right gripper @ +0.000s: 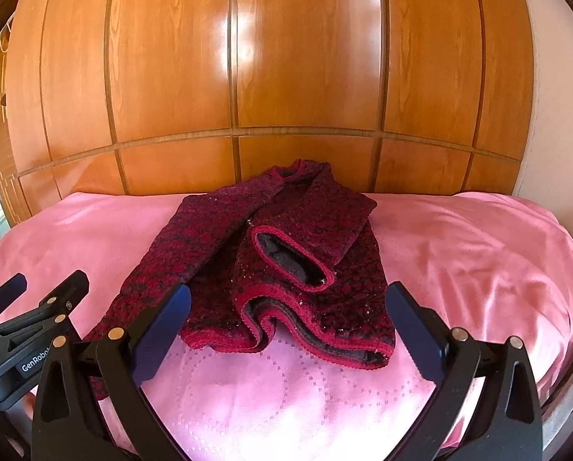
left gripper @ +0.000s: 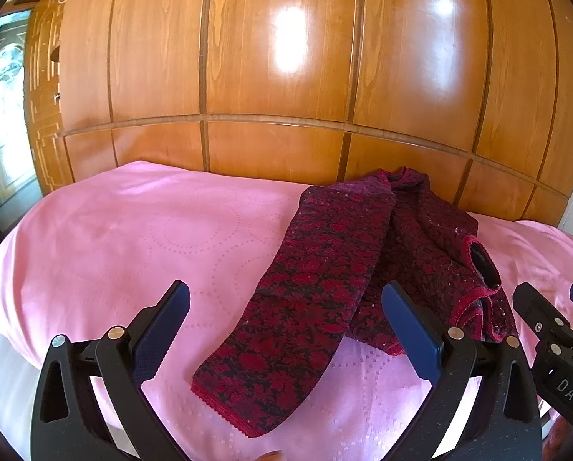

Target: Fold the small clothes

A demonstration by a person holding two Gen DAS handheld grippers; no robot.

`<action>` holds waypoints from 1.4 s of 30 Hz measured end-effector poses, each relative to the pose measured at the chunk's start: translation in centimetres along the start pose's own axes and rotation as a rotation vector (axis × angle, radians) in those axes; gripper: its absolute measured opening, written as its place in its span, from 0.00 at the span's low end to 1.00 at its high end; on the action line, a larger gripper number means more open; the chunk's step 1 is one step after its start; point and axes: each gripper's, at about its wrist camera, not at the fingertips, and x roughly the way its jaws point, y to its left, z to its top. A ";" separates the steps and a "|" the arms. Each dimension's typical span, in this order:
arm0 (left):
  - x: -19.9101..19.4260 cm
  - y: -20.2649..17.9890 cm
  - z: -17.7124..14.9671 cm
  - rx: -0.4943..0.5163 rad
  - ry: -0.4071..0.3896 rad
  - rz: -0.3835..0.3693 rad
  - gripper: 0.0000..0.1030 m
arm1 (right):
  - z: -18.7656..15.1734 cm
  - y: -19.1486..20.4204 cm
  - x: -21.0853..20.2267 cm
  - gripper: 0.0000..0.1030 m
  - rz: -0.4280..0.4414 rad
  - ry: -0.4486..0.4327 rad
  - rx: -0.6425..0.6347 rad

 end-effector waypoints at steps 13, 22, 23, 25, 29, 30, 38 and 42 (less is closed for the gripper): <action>0.2 -0.2 -0.1 0.002 0.012 0.000 0.96 | -0.2 0.0 0.4 0.98 0.015 0.026 0.006; 3.0 0.0 -1.4 0.079 0.126 -0.039 0.96 | 0.4 -2.2 1.5 0.98 0.051 0.032 0.043; 3.4 0.1 -2.0 0.102 0.147 -0.044 0.96 | 0.6 -2.7 1.8 0.98 0.057 0.033 0.053; 4.2 0.5 -3.2 0.131 0.189 -0.058 0.96 | 1.0 -3.6 2.7 0.98 0.073 0.040 0.071; 5.5 0.9 -5.1 0.167 0.250 -0.084 0.96 | 2.3 -3.5 5.4 0.85 0.117 0.067 0.042; 5.6 0.9 -5.4 0.178 0.256 -0.094 0.96 | 2.6 -3.2 6.1 0.83 0.127 0.074 0.031; 9.1 0.9 -6.9 0.236 0.340 -0.076 0.58 | 3.6 -0.7 14.0 0.22 0.192 0.239 -0.053; 8.7 3.1 -4.4 0.112 0.301 -0.149 0.21 | 5.0 -3.0 13.5 0.13 0.213 0.209 -0.041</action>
